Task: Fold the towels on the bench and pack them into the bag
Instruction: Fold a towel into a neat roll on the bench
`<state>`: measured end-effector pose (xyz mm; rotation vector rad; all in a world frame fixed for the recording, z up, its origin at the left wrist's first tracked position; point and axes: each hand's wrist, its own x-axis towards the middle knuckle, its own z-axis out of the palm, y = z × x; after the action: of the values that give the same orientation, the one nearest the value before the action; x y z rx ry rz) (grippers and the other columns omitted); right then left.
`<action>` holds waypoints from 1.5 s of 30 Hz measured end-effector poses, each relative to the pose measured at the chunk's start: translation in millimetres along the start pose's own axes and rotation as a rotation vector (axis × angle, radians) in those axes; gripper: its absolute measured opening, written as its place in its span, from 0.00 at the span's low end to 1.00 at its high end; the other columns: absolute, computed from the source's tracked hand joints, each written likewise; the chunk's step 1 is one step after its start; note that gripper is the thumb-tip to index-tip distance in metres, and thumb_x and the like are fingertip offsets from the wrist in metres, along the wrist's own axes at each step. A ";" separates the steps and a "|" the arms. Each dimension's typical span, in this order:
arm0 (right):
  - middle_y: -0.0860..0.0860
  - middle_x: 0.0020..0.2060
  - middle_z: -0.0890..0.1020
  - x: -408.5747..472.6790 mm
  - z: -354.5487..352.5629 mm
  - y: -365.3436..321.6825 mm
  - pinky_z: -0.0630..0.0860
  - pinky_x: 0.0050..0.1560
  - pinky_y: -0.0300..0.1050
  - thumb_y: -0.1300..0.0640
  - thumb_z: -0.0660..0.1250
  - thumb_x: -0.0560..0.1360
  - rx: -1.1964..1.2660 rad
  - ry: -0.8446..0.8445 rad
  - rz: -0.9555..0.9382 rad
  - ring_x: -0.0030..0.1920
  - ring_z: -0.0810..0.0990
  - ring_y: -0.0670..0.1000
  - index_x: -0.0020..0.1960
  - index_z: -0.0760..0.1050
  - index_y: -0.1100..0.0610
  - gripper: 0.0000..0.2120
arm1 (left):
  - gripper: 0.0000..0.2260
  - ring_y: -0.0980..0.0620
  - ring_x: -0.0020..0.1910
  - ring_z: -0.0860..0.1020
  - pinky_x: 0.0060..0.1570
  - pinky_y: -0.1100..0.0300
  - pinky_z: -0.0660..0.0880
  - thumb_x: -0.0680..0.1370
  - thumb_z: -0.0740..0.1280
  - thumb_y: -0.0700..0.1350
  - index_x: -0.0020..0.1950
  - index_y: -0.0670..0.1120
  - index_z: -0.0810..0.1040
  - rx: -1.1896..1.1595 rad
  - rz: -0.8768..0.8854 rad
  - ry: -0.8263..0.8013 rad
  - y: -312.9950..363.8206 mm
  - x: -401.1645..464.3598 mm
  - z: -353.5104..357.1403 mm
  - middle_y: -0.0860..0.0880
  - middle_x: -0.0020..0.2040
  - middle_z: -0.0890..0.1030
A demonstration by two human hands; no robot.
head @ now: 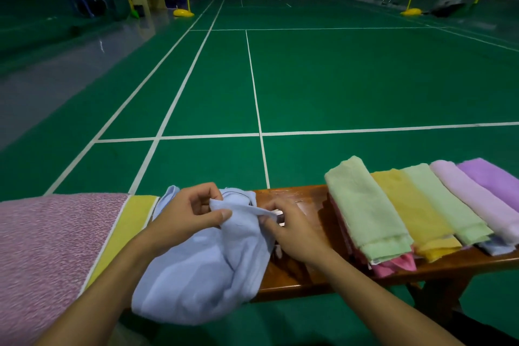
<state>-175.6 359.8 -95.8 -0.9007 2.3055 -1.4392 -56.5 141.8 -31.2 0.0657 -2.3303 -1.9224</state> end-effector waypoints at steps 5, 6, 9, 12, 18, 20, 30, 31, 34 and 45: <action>0.49 0.60 0.85 8.5 17.7 -4.7 0.78 0.60 0.42 0.61 0.72 0.80 0.482 -0.040 0.120 0.61 0.82 0.45 0.54 0.85 0.58 0.05 | 0.09 0.54 0.36 0.74 0.38 0.64 0.74 0.75 0.78 0.39 0.44 0.45 0.78 -0.020 0.018 0.004 0.7 -5.2 -9.9 0.49 0.37 0.76; 0.46 0.65 0.83 8.4 21.5 -6.4 0.76 0.66 0.44 0.63 0.72 0.79 0.579 -0.046 0.143 0.66 0.80 0.44 0.54 0.85 0.61 0.05 | 0.09 0.54 0.36 0.74 0.38 0.64 0.73 0.74 0.78 0.40 0.43 0.46 0.78 -0.019 0.020 0.006 0.9 -6.2 -11.7 0.49 0.37 0.76; 0.42 0.70 0.80 11.1 30.3 -10.1 0.73 0.72 0.52 0.68 0.72 0.77 0.753 -0.048 0.145 0.71 0.78 0.45 0.50 0.87 0.59 0.08 | 0.11 0.53 0.36 0.73 0.37 0.64 0.73 0.74 0.79 0.38 0.44 0.44 0.77 -0.021 0.020 0.013 0.3 -7.5 -16.0 0.48 0.37 0.76; 0.47 0.67 0.83 11.6 31.0 -14.1 0.73 0.74 0.55 0.69 0.72 0.76 0.747 -0.017 0.108 0.70 0.79 0.49 0.51 0.88 0.61 0.08 | 0.12 0.51 0.35 0.71 0.35 0.63 0.71 0.73 0.80 0.39 0.43 0.44 0.77 0.006 0.016 0.024 -1.3 -9.0 -21.6 0.46 0.36 0.75; 0.49 0.59 0.87 19.2 0.2 -16.5 0.79 0.61 0.46 0.70 0.78 0.72 0.537 0.037 -0.009 0.62 0.84 0.50 0.47 0.89 0.61 0.07 | 0.18 0.51 0.34 0.66 0.33 0.58 0.65 0.71 0.83 0.50 0.41 0.46 0.74 0.247 0.054 0.045 -8.7 -10.3 -33.4 0.43 0.35 0.71; 0.48 0.60 0.86 23.1 -15.4 -16.5 0.78 0.57 0.40 0.70 0.78 0.72 0.413 -0.016 -0.077 0.62 0.84 0.48 0.48 0.89 0.59 0.08 | 0.21 0.46 0.37 0.72 0.36 0.52 0.70 0.69 0.83 0.57 0.43 0.47 0.75 0.340 0.061 0.071 -15.4 -10.9 -37.1 0.42 0.39 0.75; 0.47 0.47 0.87 28.5 -50.0 -52.8 0.82 0.50 0.49 0.60 0.79 0.74 -0.365 0.163 -0.386 0.46 0.83 0.47 0.50 0.88 0.53 0.06 | 0.18 0.48 0.34 0.75 0.35 0.45 0.79 0.75 0.79 0.57 0.43 0.49 0.74 0.559 0.255 0.315 5.2 1.6 -30.0 0.50 0.36 0.77; 0.46 0.45 0.87 28.1 -53.9 -61.5 0.81 0.47 0.50 0.58 0.79 0.74 -0.402 0.210 -0.400 0.44 0.83 0.48 0.50 0.87 0.51 0.06 | 0.16 0.49 0.33 0.74 0.33 0.45 0.78 0.76 0.79 0.53 0.43 0.48 0.74 0.539 0.269 0.349 11.9 3.9 -27.7 0.49 0.35 0.76; 0.43 0.45 0.85 28.4 -64.9 -85.4 0.76 0.44 0.50 0.52 0.77 0.75 -0.437 0.320 -0.363 0.46 0.80 0.50 0.55 0.79 0.45 0.11 | 0.12 0.53 0.33 0.71 0.33 0.50 0.73 0.77 0.78 0.45 0.45 0.47 0.75 0.415 0.283 0.428 36.9 9.0 -20.5 0.48 0.33 0.77; 0.45 0.44 0.86 -0.3 -108.9 -168.4 0.76 0.46 0.37 0.62 0.76 0.77 0.052 0.342 -0.446 0.44 0.82 0.42 0.52 0.84 0.55 0.05 | 0.05 0.52 0.45 0.85 0.47 0.57 0.82 0.80 0.73 0.37 0.55 0.41 0.81 -0.074 0.334 0.518 138.6 -11.3 -8.7 0.47 0.45 0.88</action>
<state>-172.9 384.9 103.2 -1.3028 2.3827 -1.9573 -38.4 161.2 105.5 0.1387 -1.8014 -1.5929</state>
